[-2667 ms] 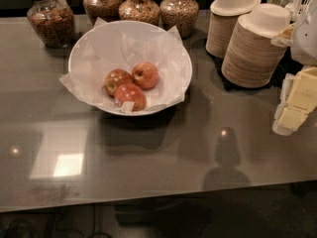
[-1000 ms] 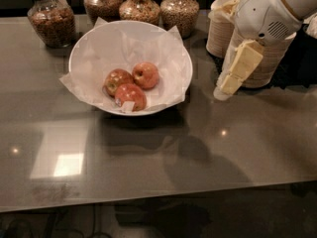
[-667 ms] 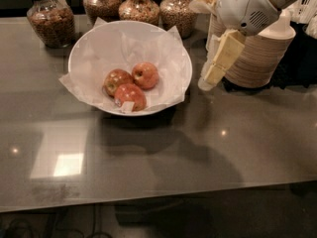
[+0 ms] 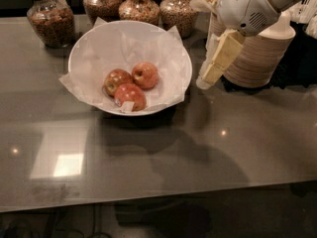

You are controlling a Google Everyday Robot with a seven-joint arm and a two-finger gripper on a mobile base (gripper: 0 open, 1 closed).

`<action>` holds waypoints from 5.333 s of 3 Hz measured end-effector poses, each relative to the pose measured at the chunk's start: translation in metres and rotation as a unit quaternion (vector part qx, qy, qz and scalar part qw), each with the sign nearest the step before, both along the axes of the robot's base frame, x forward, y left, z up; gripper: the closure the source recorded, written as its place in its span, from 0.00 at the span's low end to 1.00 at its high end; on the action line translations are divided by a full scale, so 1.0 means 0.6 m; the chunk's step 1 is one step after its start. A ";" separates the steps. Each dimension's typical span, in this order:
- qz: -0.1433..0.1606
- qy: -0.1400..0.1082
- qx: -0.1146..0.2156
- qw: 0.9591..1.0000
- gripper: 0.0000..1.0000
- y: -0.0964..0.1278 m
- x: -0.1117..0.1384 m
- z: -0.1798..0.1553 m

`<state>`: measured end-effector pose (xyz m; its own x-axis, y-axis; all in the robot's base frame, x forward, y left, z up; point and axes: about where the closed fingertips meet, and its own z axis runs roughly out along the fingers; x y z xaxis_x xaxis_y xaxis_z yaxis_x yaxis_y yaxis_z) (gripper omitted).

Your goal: Pick apple from white bowl

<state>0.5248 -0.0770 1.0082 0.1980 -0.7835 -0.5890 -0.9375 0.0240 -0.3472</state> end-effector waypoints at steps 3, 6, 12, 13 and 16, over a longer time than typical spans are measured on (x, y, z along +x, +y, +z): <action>0.057 -0.014 0.006 0.998 0.20 0.095 0.068 -0.053; 0.097 -0.058 -0.027 0.993 0.26 0.108 0.123 -0.096; 0.251 -0.062 -0.076 0.963 0.24 0.161 0.190 -0.243; 0.257 -0.061 -0.076 0.962 0.24 0.169 0.196 -0.243; 0.269 -0.056 -0.089 0.957 0.65 0.186 0.195 -0.254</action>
Offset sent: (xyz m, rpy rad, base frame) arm 0.0518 0.0660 -0.0409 0.0183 -0.0056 0.1363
